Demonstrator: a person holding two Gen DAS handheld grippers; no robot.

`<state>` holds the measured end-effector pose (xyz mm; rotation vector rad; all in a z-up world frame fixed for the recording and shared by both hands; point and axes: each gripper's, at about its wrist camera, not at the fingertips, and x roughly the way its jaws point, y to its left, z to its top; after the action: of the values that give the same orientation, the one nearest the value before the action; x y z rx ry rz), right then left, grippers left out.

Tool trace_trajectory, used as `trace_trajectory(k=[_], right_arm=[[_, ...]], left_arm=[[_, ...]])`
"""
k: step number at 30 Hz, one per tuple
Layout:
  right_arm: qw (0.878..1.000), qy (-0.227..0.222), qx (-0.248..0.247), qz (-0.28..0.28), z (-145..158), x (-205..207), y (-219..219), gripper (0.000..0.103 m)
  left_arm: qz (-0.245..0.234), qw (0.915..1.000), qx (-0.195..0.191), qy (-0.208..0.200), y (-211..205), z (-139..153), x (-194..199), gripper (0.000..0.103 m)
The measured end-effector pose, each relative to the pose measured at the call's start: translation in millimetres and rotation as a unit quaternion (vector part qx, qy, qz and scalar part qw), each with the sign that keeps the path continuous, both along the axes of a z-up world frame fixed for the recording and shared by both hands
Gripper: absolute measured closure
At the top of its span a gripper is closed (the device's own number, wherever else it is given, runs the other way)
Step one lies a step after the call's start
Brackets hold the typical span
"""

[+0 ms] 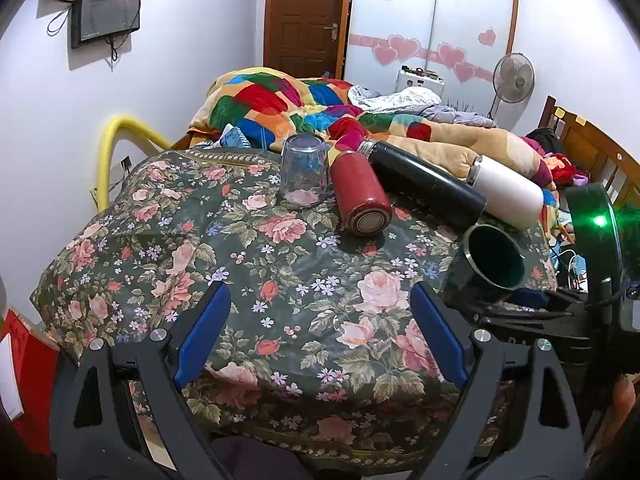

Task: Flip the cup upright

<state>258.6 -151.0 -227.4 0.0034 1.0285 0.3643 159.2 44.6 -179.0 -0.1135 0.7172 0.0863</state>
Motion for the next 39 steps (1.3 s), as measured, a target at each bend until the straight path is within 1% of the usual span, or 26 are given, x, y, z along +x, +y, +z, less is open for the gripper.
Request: trace_trajectory(k=[3, 5, 7, 9, 12, 15, 18, 19, 21, 23, 26, 29, 30, 35, 37, 39], right_arm=[[1.000, 0.004, 0.012, 0.001, 4, -10, -8, 0.028], [1.000, -0.004, 0.021, 0.002, 12, -19, -14, 0.028], [0.999, -0.024, 0.026, 0.000, 26, -32, -23, 0.028], [0.998, -0.057, 0.026, -0.003, 46, -46, -31, 0.028], [0.992, -0.127, 0.017, -0.010, 83, -71, -44, 0.028], [0.979, -0.203, 0.012, -0.026, 121, -99, -56, 0.027], [0.961, -0.273, 0.028, -0.045, 157, -130, -70, 0.025], [0.956, -0.289, 0.035, -0.049, 165, -137, -74, 0.024], [0.943, -0.323, 0.053, -0.057, 183, -155, -82, 0.024], [0.931, -0.353, 0.071, -0.063, 197, -172, -86, 0.024], [0.917, -0.383, 0.087, -0.072, 210, -189, -88, 0.024], [0.908, -0.401, 0.093, -0.075, 213, -201, -85, 0.022], [0.906, -0.406, 0.092, -0.076, 214, -204, -84, 0.021], [0.894, -0.433, 0.080, -0.090, 212, -218, -86, 0.000], [0.889, -0.441, 0.075, -0.094, 210, -221, -84, 0.000], [0.889, -0.442, 0.072, -0.092, 211, -225, -85, 0.000]], left_arm=[[-0.002, 1.0000, -0.006, -0.007, -2, 8, -6, 0.012], [-0.006, 0.9998, -0.014, -0.014, -5, 17, -12, 0.012], [-0.011, 0.9994, -0.019, -0.025, -9, 27, -18, 0.012], [-0.018, 0.9988, -0.021, -0.040, -13, 41, -25, 0.012], [-0.033, 0.9966, -0.022, -0.072, -23, 65, -39, 0.012], [-0.049, 0.9920, -0.021, -0.115, -33, 95, -58, 0.012], [-0.058, 0.9847, -0.013, -0.164, -42, 125, -81, 0.010], [-0.061, 0.9808, -0.009, -0.185, -45, 136, -91, 0.009], [-0.067, 0.9746, -0.003, -0.214, -51, 152, -105, 0.008], [-0.068, 0.9669, 0.004, -0.246, -56, 166, -124, 0.004], [-0.068, 0.9578, 0.010, -0.279, -59, 180, -144, 0.003], [-0.061, 0.9520, 0.013, -0.300, -60, 186, -157, 0.001], [-0.059, 0.9512, 0.014, -0.302, -60, 187, -160, 0.001], [-0.053, 0.9520, 0.016, -0.301, -61, 185, -166, 0.000], [-0.052, 0.9527, 0.018, -0.299, -61, 184, -167, 0.000], [-0.052, 0.9531, 0.019, -0.298, -61, 183, -167, 0.000]])
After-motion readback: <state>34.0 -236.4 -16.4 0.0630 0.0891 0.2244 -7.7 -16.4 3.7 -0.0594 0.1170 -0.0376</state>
